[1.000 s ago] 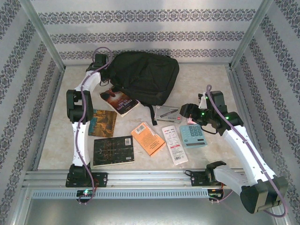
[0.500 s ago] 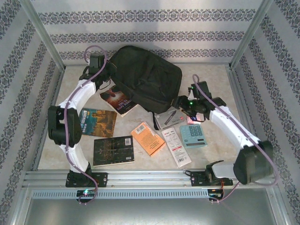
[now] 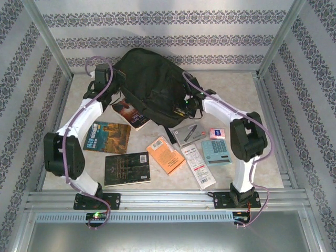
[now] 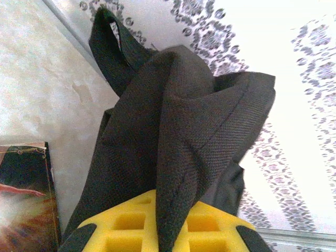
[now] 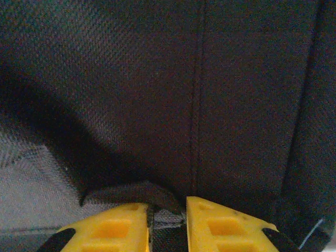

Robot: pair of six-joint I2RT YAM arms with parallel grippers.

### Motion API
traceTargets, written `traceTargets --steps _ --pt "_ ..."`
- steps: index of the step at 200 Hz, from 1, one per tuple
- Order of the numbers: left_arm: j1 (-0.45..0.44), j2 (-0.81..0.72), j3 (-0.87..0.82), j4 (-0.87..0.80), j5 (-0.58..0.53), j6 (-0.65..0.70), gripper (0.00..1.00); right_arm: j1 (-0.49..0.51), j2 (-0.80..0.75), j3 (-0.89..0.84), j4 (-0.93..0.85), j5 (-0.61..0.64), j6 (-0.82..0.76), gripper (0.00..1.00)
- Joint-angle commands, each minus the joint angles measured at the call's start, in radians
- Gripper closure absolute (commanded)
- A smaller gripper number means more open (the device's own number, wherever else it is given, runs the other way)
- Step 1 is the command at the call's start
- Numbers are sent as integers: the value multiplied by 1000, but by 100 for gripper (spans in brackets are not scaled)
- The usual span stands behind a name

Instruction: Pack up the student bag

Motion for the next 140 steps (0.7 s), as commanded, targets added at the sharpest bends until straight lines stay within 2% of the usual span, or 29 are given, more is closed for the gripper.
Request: traceTargets --steps 1,26,46,61,81,89,98,122,140 --pt "-29 -113 -53 38 23 -76 100 -24 118 210 -19 29 -14 75" --pt "-56 -187 -142 34 8 -122 100 -40 307 568 -179 40 -57 73" --pt "-99 -262 -233 28 -29 -168 100 -43 489 935 -354 12 -93 67" --pt "-146 -321 -304 18 -52 -213 100 -43 634 1224 -483 -44 -97 62" --pt "-236 -361 -372 42 -38 -232 100 -33 790 1591 -668 -6 -132 53" --pt "-275 -355 -369 29 -8 -215 100 -31 774 1582 -697 31 -145 48" --pt "-313 -336 -361 15 50 -188 100 -26 728 1543 -732 130 -164 42" --pt "-394 -309 -354 -33 164 -101 72 -14 654 1563 -855 374 -225 28" --pt "-409 -340 -337 -142 193 26 50 -24 622 1611 -973 513 -214 24"
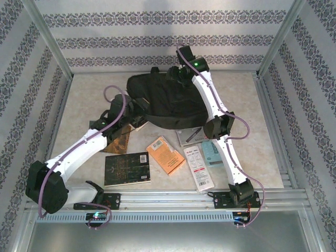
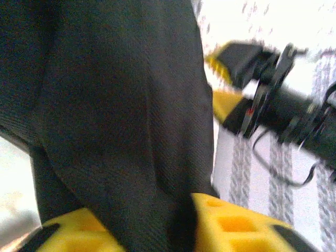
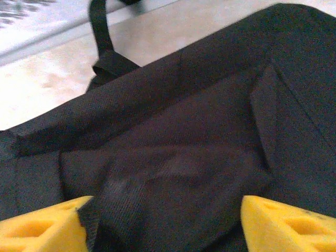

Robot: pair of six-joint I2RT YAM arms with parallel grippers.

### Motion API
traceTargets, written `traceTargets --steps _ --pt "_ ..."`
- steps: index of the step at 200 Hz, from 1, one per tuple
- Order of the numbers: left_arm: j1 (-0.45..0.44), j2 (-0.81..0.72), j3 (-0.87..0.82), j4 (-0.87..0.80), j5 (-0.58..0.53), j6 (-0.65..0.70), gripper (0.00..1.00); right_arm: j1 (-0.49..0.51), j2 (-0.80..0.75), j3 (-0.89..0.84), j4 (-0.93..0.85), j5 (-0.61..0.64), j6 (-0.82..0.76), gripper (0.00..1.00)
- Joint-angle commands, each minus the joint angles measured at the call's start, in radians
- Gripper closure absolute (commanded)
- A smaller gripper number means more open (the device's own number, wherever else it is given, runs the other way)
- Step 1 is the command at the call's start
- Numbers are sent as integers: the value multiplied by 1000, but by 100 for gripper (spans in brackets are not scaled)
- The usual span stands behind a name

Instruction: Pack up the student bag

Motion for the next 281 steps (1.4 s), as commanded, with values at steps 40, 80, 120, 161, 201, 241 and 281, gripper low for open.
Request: traceTargets --steps 40,80,120,161,201,241,281 --pt "-39 -146 123 -405 -34 472 29 5 -198 81 -356 467 -15 21" --pt "-26 17 302 -498 -116 740 24 -5 -309 82 -421 664 -14 22" --pt "13 348 556 -562 -111 889 21 -86 -411 6 -530 646 82 16" --pt "125 534 689 -561 -24 873 22 -94 -458 -34 -529 686 35 13" --pt "138 598 768 -625 -112 880 22 -92 -590 -407 -527 797 32 13" --pt "186 628 767 -597 -148 842 20 -69 -863 -927 -384 826 42 9" --pt "221 704 790 -571 -49 844 18 -187 -1256 -1593 178 197 -61 8"
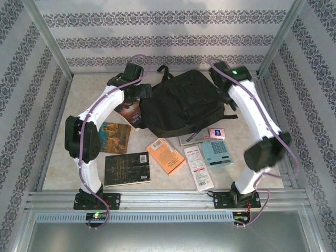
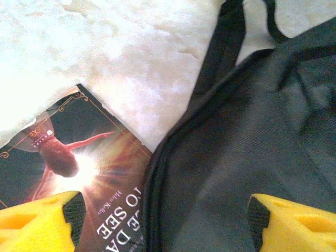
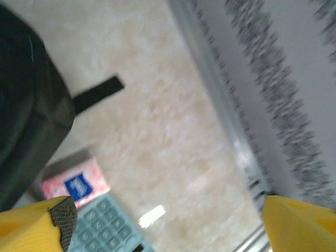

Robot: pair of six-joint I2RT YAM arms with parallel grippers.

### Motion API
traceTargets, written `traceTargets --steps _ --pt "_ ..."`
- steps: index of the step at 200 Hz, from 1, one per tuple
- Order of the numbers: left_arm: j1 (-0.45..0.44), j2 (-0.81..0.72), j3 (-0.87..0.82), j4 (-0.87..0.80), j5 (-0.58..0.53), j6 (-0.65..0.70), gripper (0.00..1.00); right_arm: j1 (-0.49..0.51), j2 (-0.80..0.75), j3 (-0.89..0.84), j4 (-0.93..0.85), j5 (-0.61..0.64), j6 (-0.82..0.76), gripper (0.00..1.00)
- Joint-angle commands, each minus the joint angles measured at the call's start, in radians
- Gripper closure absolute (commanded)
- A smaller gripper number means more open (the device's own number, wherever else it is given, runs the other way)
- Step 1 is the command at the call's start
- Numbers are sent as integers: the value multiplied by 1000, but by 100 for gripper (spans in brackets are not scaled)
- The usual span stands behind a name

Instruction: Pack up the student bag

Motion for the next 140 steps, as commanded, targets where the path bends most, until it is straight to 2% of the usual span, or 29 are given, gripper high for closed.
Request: traceTargets --steps 1,21,47,74,89,122,140 --pt "22 51 25 -2 53 -4 18 -63 -209 -280 347 -417 -64 8" --pt "35 67 8 4 93 -17 19 -101 -245 -459 545 -737 5 2" --pt "43 57 -42 22 174 -58 22 -81 -196 -540 695 -896 92 2" --pt "44 10 -121 46 221 -111 24 -67 -170 -598 860 -935 232 8" --pt "44 -37 -175 64 218 -138 25 -56 -123 -594 876 -949 291 13" --pt "42 -148 -261 67 169 -179 26 -29 -64 -617 942 -970 394 18" --pt "30 -191 -271 35 137 -192 28 -22 -46 -630 961 -984 438 25"
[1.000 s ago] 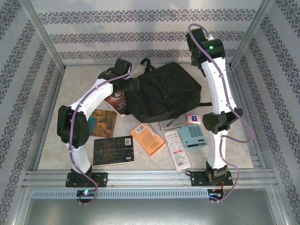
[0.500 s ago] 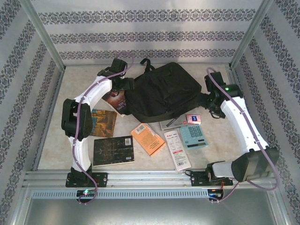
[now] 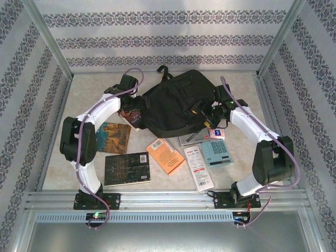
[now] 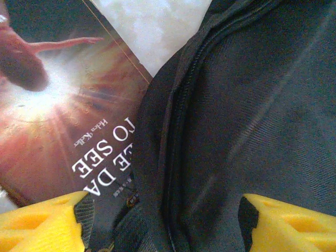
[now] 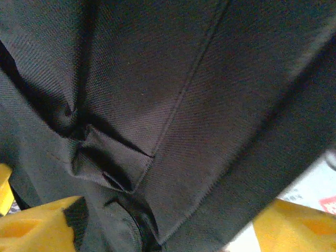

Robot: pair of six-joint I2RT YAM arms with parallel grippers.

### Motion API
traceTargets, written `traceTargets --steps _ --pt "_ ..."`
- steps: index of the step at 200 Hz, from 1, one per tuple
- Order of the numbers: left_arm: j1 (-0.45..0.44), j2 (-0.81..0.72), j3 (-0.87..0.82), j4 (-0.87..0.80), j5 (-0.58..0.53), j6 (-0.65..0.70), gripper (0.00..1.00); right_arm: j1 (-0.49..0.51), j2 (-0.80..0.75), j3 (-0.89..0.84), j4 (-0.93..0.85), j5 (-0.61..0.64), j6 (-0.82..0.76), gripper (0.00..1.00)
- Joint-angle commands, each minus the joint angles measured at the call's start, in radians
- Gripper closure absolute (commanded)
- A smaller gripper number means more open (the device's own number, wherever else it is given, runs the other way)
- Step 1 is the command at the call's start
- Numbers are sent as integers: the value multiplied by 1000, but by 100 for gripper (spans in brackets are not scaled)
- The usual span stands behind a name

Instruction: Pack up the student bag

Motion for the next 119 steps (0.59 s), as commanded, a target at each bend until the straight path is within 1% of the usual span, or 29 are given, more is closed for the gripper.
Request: traceTargets --steps 1,16,36,61,80,96,119 --pt "-7 -85 -9 -23 -45 -46 28 17 22 -29 67 -50 111 25" --pt "-28 -117 -6 -53 -71 -62 29 25 25 -37 46 -43 131 30" --pt "-64 -158 -12 -78 -84 -110 31 26 7 -79 46 -21 160 31" --pt "-159 -194 -23 -85 -89 -156 31 34 1 -149 125 -38 215 33" --pt "-207 -201 -31 -78 -38 -196 31 48 10 -172 175 -53 227 34" --pt "-232 -202 -41 -59 -3 -232 31 52 -4 -194 220 -37 235 41" --pt "-263 -167 -18 -72 35 -228 31 44 -27 -247 350 -49 244 53"
